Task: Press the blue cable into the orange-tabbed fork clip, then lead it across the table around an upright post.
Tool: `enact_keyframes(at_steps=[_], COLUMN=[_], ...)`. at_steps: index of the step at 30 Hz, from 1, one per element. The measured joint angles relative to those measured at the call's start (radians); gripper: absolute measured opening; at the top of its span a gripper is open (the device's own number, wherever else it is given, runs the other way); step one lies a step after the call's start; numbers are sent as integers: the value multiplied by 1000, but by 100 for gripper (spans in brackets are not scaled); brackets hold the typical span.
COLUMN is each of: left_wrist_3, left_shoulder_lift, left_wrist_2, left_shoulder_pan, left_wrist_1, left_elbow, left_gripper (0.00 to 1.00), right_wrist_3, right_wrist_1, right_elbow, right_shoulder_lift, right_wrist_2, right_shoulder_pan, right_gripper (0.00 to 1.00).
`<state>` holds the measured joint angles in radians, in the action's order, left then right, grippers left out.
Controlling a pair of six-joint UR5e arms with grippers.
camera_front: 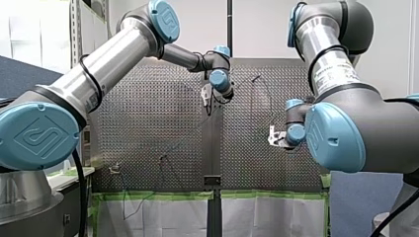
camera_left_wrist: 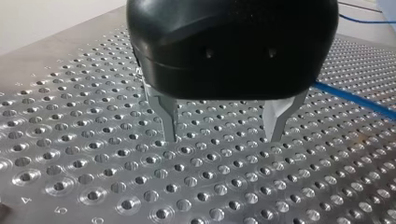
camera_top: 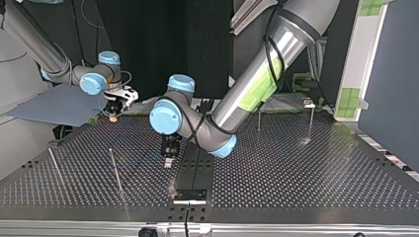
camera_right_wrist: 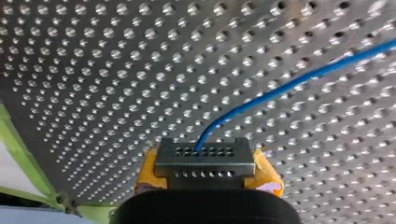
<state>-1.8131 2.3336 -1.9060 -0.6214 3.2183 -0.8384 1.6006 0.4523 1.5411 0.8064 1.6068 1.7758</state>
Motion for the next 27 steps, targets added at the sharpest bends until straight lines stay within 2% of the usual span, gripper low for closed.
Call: enact_keyframes(at_steps=[13,22,27], left_wrist_3=[0,-1,-1], left_shoulder_lift=[0,0,0], left_wrist_2=[3,6,7], left_shoulder_pan=[5,14,17], left_wrist_1=[-4,-6,-6], left_elbow=[-2,-2,-3], left_gripper=[90,90,90], right_wrist_3=[18,22,23], right_wrist_1=[96,180,209], right_elbow=[0,-2,-5], right_shoulder_lift=[-106,-177,-216], right_wrist_2=[2,10,13], right_shoulder_pan=[-20,-39,-59], right_gripper=[0,0,0])
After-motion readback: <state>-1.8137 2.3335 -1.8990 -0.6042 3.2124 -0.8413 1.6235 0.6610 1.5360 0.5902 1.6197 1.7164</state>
